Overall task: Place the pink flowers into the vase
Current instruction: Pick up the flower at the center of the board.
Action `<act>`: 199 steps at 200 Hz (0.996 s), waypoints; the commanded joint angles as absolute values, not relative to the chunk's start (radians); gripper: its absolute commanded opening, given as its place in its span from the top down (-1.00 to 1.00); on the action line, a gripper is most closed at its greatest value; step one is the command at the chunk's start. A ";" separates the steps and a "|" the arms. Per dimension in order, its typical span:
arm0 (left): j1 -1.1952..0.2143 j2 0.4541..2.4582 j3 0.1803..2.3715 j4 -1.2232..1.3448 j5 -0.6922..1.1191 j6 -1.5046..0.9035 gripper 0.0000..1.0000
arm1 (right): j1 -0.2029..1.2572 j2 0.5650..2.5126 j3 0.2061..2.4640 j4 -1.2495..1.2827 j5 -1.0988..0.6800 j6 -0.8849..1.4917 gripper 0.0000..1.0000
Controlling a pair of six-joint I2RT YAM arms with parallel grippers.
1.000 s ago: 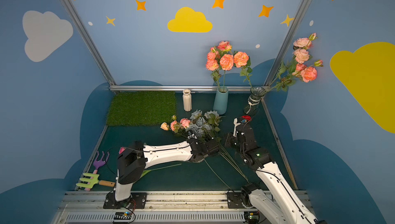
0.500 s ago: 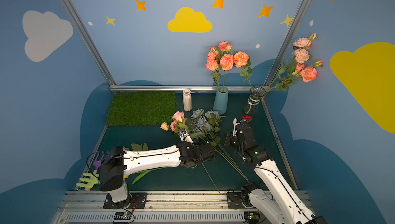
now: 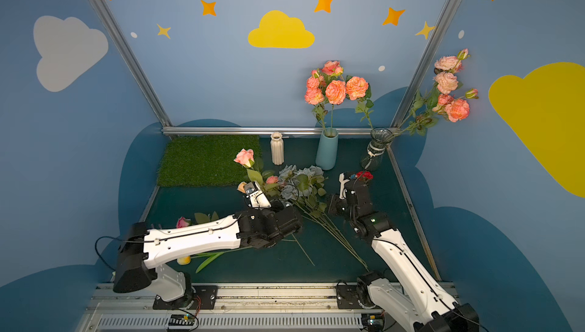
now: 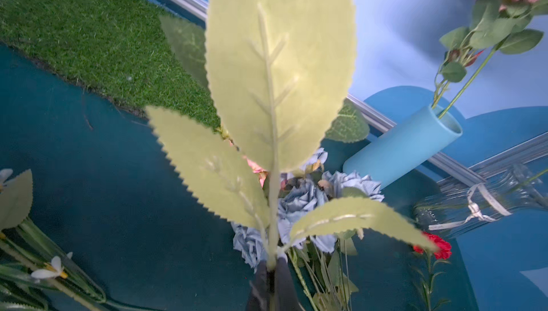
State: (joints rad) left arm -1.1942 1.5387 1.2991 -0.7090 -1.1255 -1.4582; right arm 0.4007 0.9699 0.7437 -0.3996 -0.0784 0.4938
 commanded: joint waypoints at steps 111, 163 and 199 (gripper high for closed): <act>-0.736 1.131 1.112 -0.276 -0.409 -0.758 0.96 | 0.419 1.127 0.870 -0.467 -0.326 0.338 0.29; -0.628 1.126 1.068 -0.128 0.021 -0.684 0.96 | 0.475 1.055 0.904 -0.337 -0.524 0.340 0.29; -0.581 1.150 1.021 0.050 0.314 -0.696 0.96 | 0.478 1.010 0.900 -0.220 -0.643 0.393 0.34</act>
State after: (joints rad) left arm -0.5987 1.1343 1.0294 -0.1066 0.0402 -0.7223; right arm 0.4732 1.0393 0.8742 -0.3305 -0.5159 0.3599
